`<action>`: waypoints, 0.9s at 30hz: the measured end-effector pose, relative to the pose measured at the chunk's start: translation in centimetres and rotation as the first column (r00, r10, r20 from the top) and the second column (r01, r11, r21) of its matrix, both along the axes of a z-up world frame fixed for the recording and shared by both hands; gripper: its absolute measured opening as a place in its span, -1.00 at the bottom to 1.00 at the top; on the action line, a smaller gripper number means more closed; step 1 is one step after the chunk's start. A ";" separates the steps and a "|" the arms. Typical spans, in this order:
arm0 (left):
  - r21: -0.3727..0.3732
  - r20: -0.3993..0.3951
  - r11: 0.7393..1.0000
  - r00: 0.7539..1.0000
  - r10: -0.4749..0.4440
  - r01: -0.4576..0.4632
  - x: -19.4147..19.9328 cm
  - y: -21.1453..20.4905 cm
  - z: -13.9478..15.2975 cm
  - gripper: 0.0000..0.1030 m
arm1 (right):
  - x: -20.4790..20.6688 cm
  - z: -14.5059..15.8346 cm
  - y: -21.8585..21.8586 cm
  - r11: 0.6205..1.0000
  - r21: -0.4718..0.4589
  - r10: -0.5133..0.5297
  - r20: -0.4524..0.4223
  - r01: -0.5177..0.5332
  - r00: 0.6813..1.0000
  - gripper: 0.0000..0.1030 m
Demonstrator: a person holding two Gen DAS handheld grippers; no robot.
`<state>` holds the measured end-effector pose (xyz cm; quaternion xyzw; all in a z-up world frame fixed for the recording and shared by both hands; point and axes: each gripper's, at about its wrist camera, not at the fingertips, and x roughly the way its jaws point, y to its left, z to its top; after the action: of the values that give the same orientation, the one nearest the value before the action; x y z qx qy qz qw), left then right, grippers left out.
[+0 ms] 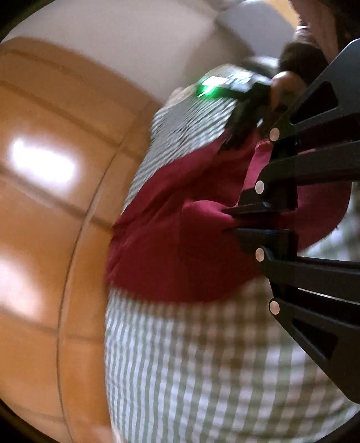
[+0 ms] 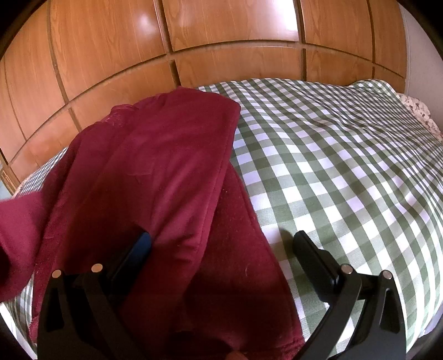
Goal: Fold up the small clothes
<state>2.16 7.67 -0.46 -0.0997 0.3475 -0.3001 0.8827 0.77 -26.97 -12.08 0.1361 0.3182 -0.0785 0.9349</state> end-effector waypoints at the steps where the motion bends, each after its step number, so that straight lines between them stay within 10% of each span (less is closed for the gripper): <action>1: 0.002 0.003 0.999 0.999 0.038 -0.038 0.7 1.4 0.2 -0.87 | 0.0 0.0 0.0 1.000 0.000 0.000 0.000 0.000 1.000 0.97; 11: 0.068 0.087 0.909 0.910 0.406 -0.412 8.6 13.7 1.9 -0.87 | 0.1 0.0 0.1 1.000 0.001 -0.001 0.000 0.001 1.000 0.97; 20: 0.131 0.021 0.704 0.712 0.702 -0.698 16.5 24.1 -0.5 -0.82 | 0.1 -0.1 0.0 1.000 0.005 0.000 0.003 0.000 1.000 0.97; 23: 0.199 -0.042 0.607 0.612 0.790 -0.770 17.7 26.0 -2.7 -0.79 | 0.1 -0.2 -0.1 1.000 0.011 0.001 0.008 -0.001 1.000 0.97; 26: 0.191 -0.108 0.531 0.520 0.847 -0.826 16.5 27.3 -4.2 0.17 | 0.1 -0.2 -0.1 1.000 0.009 0.000 0.007 0.000 1.000 0.97; 27: 0.140 -0.087 0.501 0.494 0.865 -0.854 15.1 27.0 -4.1 0.18 | 0.1 -0.2 -0.1 1.000 0.009 0.000 0.007 0.000 1.000 0.97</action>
<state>17.28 34.68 -4.57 -0.2462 0.3265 0.2012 0.8901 0.87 -27.05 -12.28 0.1405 0.3152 -0.0768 0.9354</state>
